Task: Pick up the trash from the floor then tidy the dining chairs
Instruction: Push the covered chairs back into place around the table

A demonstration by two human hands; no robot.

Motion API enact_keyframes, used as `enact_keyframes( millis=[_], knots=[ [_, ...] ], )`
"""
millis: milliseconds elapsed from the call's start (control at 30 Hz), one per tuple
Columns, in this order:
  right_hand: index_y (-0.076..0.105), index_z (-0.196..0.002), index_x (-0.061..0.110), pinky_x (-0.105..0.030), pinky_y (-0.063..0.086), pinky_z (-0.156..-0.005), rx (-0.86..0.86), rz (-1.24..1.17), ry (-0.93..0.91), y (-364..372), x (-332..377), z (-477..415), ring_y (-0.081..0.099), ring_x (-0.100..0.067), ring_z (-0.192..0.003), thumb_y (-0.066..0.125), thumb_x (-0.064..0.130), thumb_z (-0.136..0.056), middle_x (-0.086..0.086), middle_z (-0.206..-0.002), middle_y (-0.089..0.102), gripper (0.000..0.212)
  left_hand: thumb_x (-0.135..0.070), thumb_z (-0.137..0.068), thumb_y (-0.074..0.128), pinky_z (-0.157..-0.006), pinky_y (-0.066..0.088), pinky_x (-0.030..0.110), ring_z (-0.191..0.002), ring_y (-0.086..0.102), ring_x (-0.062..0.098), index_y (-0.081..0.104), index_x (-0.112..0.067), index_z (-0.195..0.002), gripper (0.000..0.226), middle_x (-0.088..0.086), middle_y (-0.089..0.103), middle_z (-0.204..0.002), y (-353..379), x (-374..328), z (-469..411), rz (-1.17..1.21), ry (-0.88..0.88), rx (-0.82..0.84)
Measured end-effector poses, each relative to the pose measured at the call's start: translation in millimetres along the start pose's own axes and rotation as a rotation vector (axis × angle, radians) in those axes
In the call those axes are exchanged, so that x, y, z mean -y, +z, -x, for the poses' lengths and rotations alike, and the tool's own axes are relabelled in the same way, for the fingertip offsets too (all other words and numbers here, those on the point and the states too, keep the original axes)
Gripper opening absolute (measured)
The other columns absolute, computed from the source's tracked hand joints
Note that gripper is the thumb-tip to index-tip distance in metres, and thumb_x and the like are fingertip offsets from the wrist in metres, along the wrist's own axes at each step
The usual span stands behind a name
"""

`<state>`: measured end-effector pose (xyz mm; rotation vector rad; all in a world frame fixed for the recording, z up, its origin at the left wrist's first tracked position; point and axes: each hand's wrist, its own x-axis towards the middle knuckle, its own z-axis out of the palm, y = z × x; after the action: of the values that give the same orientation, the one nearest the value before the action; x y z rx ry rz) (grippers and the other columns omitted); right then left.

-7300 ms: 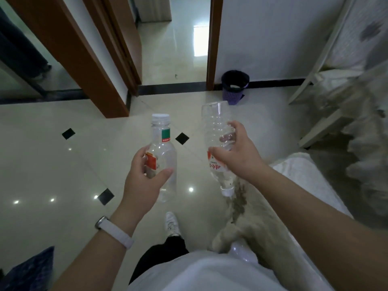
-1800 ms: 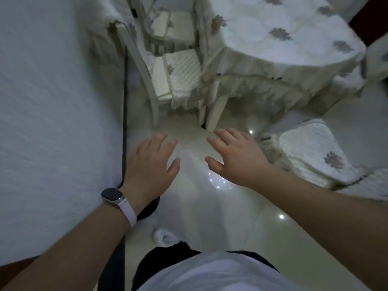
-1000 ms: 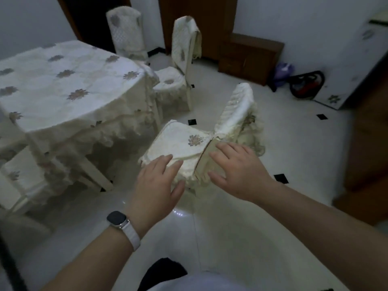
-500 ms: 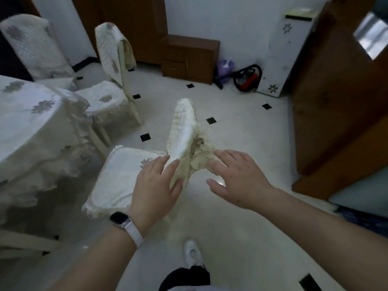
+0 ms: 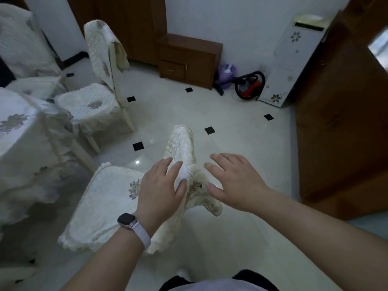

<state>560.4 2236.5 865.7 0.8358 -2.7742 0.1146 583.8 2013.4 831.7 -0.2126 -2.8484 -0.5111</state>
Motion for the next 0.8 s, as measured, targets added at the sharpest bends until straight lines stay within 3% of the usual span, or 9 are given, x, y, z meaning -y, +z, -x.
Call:
enact_keyframes(
  millis=[233,333,600,800],
  knots=[
    [0.065,-0.119,0.016,-0.043,0.046,-0.092,0.039,-0.109,-0.176,41,-48,-62,0.058,-0.03,-0.11,0.048,0.049,-0.088,-0.009,-0.125,0.062,0.049,-0.041,-0.09,0.057,-0.092,0.051,0.051,-0.121,0.056,0.033,0.06,-0.016,-0.131,0.048,0.013,0.059,-0.133,26,3,-37,-0.053,-0.106,-0.036],
    [0.067,-0.112,0.015,-0.043,0.049,-0.086,0.038,-0.177,-0.318,62,-73,-91,0.059,-0.029,-0.104,0.051,0.047,-0.086,-0.008,-0.117,0.064,0.044,-0.042,-0.09,0.054,-0.091,0.051,0.052,-0.12,0.057,0.034,0.061,-0.017,-0.129,0.047,0.013,0.059,-0.133,41,-8,-51,-0.091,-0.212,-0.028],
    [0.067,-0.112,0.015,-0.044,0.05,-0.091,0.115,-0.331,-0.638,97,-141,-148,0.06,-0.031,-0.109,0.046,0.051,-0.085,-0.011,-0.122,0.064,0.049,-0.04,-0.089,0.051,-0.091,0.052,0.045,-0.116,0.059,0.033,0.064,-0.014,-0.126,0.046,0.013,0.061,-0.129,62,-70,-69,-0.253,-0.534,-0.082],
    [0.065,-0.115,0.017,-0.04,0.046,-0.093,0.134,-0.396,-0.86,103,-137,-162,0.059,-0.028,-0.109,0.045,0.05,-0.085,-0.007,-0.122,0.064,0.049,-0.04,-0.091,0.052,-0.092,0.052,0.046,-0.115,0.058,0.034,0.064,-0.014,-0.126,0.045,0.014,0.061,-0.13,69,-108,-50,-0.297,-0.774,-0.122]
  ],
)
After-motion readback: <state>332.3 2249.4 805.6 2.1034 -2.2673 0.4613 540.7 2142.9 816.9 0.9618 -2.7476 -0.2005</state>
